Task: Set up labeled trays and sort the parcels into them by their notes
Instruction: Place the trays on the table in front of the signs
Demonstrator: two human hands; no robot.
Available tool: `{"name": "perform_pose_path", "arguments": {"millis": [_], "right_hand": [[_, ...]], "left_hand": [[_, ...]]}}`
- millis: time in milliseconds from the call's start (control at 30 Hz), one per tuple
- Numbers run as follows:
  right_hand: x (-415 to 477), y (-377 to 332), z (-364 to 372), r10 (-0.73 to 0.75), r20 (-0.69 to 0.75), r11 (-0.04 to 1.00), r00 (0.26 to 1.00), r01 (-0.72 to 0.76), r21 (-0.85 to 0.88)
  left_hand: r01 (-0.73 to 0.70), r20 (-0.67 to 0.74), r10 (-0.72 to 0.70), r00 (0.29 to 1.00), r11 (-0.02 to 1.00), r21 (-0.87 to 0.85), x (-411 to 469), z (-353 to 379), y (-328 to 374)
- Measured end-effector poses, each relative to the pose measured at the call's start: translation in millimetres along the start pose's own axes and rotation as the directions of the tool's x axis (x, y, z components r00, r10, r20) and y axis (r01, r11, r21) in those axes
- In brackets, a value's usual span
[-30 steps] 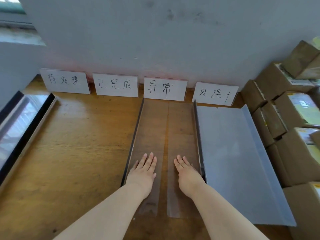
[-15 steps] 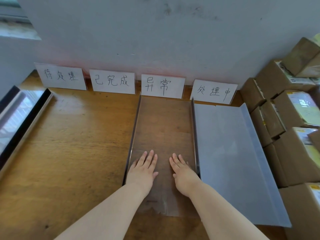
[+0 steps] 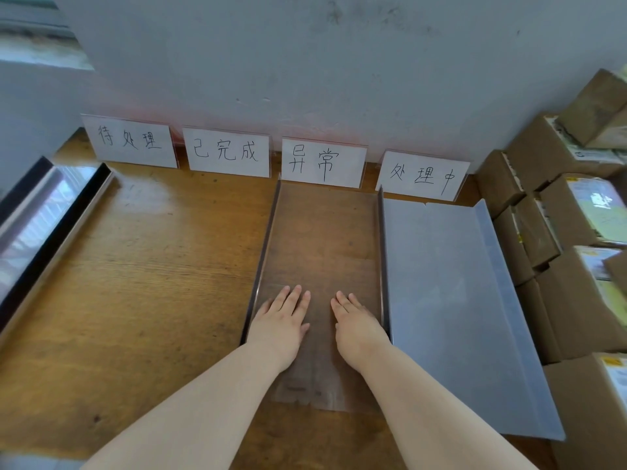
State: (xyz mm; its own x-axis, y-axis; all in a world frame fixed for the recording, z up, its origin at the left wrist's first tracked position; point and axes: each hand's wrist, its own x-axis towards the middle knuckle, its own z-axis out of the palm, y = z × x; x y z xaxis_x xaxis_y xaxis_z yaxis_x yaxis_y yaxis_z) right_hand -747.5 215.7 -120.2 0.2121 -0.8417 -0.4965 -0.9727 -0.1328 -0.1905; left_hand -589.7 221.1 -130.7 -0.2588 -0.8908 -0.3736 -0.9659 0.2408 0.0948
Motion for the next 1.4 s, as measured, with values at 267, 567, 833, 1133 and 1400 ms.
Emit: {"name": "perform_pose_path", "arguments": {"millis": [267,567,833,1133,1400], "right_hand": [[-1.1,-42.2,-23.3,-0.064,-0.139,0.998,0.988,0.06,-0.031],[14.1,-187.8,-14.4,-0.033,-0.269,0.999,0.963,0.043,0.033],[10.0,-284.1,21.6,0.036,-0.245,0.992,0.969,-0.006,0.124],[-4.8,-308.6,27.7,-0.007,-0.23,0.99,0.973,0.039,0.135],[-24.0,-300.9,31.6,-0.09,-0.145,0.982,0.985,0.111,0.151]], "left_hand": [[-0.051,-0.191,0.045,0.981,0.998,-0.025,-22.3,-20.6,-30.5],[-0.022,-0.249,0.009,0.968,0.999,-0.05,-67.9,-46.9,-164.3],[0.021,-0.171,-0.024,0.985,1.0,-0.019,-111.8,-43.6,-274.7],[0.091,-0.167,-0.098,0.981,0.995,-0.05,-140.4,-25.5,-298.1],[0.193,-0.147,-0.203,0.968,0.978,-0.077,-173.8,-19.0,-292.0]]}}
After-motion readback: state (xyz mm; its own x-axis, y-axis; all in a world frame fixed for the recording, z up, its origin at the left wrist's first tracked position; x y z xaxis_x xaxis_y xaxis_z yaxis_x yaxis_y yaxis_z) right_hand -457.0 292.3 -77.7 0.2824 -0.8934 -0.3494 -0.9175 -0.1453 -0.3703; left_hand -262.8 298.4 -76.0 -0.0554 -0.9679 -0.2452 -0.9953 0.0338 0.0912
